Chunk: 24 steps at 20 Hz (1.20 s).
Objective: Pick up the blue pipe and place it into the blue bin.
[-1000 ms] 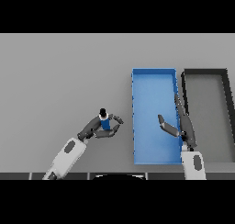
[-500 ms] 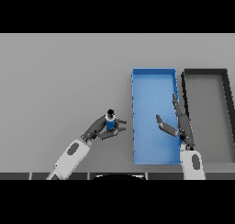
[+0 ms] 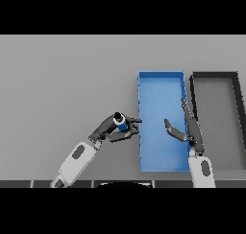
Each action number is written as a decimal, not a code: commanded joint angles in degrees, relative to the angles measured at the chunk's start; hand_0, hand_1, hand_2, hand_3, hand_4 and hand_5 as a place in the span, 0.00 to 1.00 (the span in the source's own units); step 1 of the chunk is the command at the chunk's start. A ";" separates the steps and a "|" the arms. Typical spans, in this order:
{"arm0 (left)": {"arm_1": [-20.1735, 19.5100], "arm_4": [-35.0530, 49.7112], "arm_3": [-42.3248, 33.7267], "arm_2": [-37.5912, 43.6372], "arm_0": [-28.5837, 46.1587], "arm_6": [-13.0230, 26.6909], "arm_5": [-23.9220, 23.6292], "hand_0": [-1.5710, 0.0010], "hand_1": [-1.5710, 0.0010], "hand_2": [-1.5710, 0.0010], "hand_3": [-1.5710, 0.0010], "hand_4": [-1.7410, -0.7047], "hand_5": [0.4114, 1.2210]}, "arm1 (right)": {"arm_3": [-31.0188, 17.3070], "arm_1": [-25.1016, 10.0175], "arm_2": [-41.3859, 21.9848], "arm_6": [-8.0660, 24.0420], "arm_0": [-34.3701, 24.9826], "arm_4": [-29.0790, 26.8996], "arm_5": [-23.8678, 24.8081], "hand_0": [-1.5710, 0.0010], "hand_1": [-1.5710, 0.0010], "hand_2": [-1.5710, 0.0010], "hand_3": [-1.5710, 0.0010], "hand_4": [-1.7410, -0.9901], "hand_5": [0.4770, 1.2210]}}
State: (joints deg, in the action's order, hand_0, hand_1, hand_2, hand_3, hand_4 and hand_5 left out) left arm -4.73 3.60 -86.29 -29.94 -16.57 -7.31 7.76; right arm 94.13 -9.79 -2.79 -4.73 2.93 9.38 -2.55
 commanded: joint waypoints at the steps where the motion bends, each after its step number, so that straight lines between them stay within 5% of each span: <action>1: 0.01 -0.14 -0.46 0.05 -0.18 0.41 0.24 0.01 0.01 0.01 0.01 0.27 1.00 | -0.46 0.08 -0.21 -1.05 0.34 0.36 0.01 1.00 1.00 1.00 1.00 0.76 0.22; 5: 0.51 -1.06 -1.78 -0.13 -0.25 3.11 1.30 0.00 0.00 0.00 0.00 0.26 1.00 | 0.21 -0.62 0.43 -1.51 -0.17 -0.04 0.05 1.00 1.00 1.00 1.00 0.79 0.22; 11: 1.47 -2.52 -1.59 0.65 -0.03 3.60 2.15 0.00 0.00 0.00 0.00 0.27 1.00 | 12.77 7.07 -3.53 -1.51 16.49 9.60 11.17 1.00 1.00 1.00 1.00 0.74 0.22; 14: 1.83 -2.84 -0.21 1.49 -0.19 2.95 3.37 0.00 0.00 0.00 0.00 0.26 1.00 | 17.84 8.95 -4.72 -0.04 20.07 12.21 13.50 1.00 1.00 0.99 1.00 0.74 0.22; 15: 2.20 -2.95 -0.49 1.46 -0.22 3.17 3.59 0.00 0.00 0.00 0.00 0.26 1.00 | 19.78 9.00 -4.88 -2.56 20.51 8.61 11.44 1.00 1.00 0.97 1.00 0.73 0.23; 17: 2.35 -3.26 -1.04 1.87 -0.22 3.27 3.90 0.00 0.00 0.00 0.00 0.26 1.00 | 23.10 8.15 -5.81 -2.16 20.50 0.34 4.74 1.00 0.99 0.94 1.00 0.72 0.20; 20: 3.08 -3.62 -2.22 1.49 0.73 3.73 4.69 0.00 0.00 0.00 0.00 0.26 1.00 | 26.67 3.71 -5.84 8.99 16.74 -6.99 -2.53 1.00 0.98 0.92 1.00 0.69 0.17; 24: 2.65 -4.14 -2.12 2.57 1.02 3.99 5.93 0.00 0.00 0.00 0.00 0.26 1.00 | 27.75 -0.48 -6.89 19.12 7.25 -12.06 -8.22 1.00 0.99 0.93 1.00 0.65 0.11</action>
State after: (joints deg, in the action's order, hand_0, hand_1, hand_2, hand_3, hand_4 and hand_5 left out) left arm -2.10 -0.59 -88.40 -27.37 -15.60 -3.48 13.76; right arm 121.24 -10.26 -9.68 14.35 10.15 -2.57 -10.80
